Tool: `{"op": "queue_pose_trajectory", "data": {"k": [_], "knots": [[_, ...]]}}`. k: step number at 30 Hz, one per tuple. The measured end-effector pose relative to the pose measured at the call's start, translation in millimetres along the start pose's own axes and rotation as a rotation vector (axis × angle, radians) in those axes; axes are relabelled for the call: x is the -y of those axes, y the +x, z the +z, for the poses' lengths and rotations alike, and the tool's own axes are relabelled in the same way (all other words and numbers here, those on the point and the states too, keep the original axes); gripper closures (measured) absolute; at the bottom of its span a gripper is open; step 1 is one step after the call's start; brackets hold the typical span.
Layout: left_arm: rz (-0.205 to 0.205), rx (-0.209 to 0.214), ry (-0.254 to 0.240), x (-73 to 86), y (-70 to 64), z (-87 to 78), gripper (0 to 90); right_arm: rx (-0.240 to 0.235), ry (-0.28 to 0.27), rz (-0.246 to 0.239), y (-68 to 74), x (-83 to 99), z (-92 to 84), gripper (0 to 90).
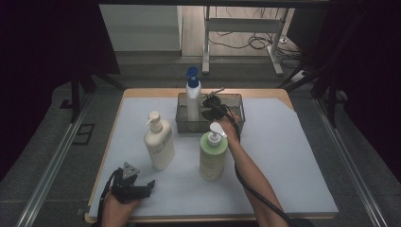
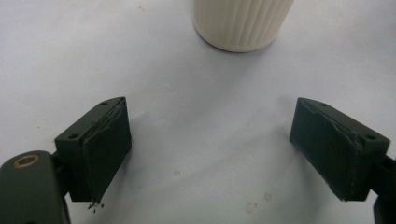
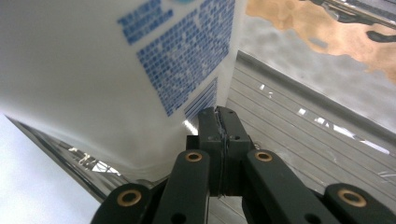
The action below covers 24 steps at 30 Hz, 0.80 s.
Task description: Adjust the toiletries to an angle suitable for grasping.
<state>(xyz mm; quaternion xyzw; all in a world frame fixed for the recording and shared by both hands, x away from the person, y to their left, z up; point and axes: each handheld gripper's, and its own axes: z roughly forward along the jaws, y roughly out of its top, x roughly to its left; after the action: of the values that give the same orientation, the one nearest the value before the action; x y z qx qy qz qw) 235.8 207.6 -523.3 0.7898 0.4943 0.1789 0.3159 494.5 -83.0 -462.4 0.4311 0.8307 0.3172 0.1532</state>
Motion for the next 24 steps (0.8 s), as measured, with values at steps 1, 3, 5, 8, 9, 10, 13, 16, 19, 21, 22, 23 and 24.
{"op": "queue_pose_trajectory", "data": {"k": [1, 3, 5, 8, 9, 10, 13, 16, 19, 21, 22, 23, 24], "knots": [[0.000, 0.000, -0.001, 0.0, 0.0, 0.1, 12.3, -0.006, -0.002, 0.004, 1.3, -0.4, 0.5, 89.9], [0.000, 0.000, 0.000, 0.0, 0.0, 0.0, 12.3, -0.005, -0.001, -0.012, 2.3, -0.8, 1.1, 89.9], [0.000, -0.001, -0.001, 0.1, 0.0, 0.1, 12.3, -0.009, -0.001, -0.015, 3.1, -1.0, 1.4, 89.9], [0.000, 0.000, 0.000, 0.0, 0.0, 0.0, 12.4, -0.020, 0.003, -0.034, 6.6, -2.6, 2.7, 89.8], [0.000, 0.000, 0.000, 0.0, 0.0, 0.0, 12.3, -0.020, 0.003, -0.034, 6.6, -2.6, 2.7, 89.8], [0.000, 0.000, -0.001, 0.1, 0.0, 0.1, 12.3, -0.022, 0.003, -0.036, 7.3, -3.0, 3.1, 89.8], [0.000, 0.000, -0.001, 0.0, 0.0, 0.0, 12.3, -0.026, 0.001, -0.043, 9.3, -4.2, 4.5, 89.7], [0.001, 0.000, 0.000, 0.0, 0.1, 0.0, 12.3, -0.025, 0.000, -0.049, 11.0, -5.3, 5.7, 89.2], [0.000, 0.000, -0.001, 0.1, 0.0, 0.0, 12.3, -0.007, 0.000, -0.036, 10.2, -7.9, 6.4, 88.8], [0.000, 0.000, -0.002, 0.1, 0.0, 0.1, 12.4, 0.002, -0.011, -0.028, 8.6, -10.8, 7.4, 89.3], [0.000, -0.001, -0.002, 0.1, 0.0, 0.1, 12.3, 0.003, -0.011, -0.022, 8.1, -12.2, 7.9, 89.7], [0.000, 0.000, 0.000, 0.0, 0.0, 0.0, 12.3, 0.006, -0.011, -0.013, 7.6, -13.4, 8.5, 89.8], [0.000, 0.000, 0.000, 0.0, 0.0, 0.0, 12.3, 0.010, -0.015, -0.003, 5.9, -15.1, 10.2, 89.8]]}}
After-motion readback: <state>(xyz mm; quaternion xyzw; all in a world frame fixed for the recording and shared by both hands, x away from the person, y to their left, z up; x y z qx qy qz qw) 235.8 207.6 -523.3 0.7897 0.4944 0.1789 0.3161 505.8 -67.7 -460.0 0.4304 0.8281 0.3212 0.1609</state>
